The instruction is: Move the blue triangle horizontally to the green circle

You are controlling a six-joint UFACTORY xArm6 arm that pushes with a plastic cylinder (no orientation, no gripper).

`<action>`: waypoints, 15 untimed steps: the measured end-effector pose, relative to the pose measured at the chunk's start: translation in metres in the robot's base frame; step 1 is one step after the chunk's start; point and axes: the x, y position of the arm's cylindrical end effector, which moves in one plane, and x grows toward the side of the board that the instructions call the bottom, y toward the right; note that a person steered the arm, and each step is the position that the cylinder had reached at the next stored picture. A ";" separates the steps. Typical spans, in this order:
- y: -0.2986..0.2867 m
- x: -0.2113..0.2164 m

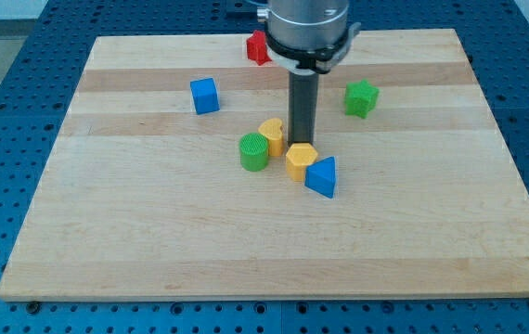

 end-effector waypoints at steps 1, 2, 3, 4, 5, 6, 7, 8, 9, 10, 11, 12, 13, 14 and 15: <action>0.040 0.000; 0.062 0.019; 0.048 0.034; 0.018 0.041; -0.008 0.059; -0.022 0.065; -0.025 0.065; -0.026 0.087; -0.039 0.092; -0.040 0.083; -0.040 0.064; -0.040 0.046; -0.040 0.027; -0.040 0.017; -0.040 0.017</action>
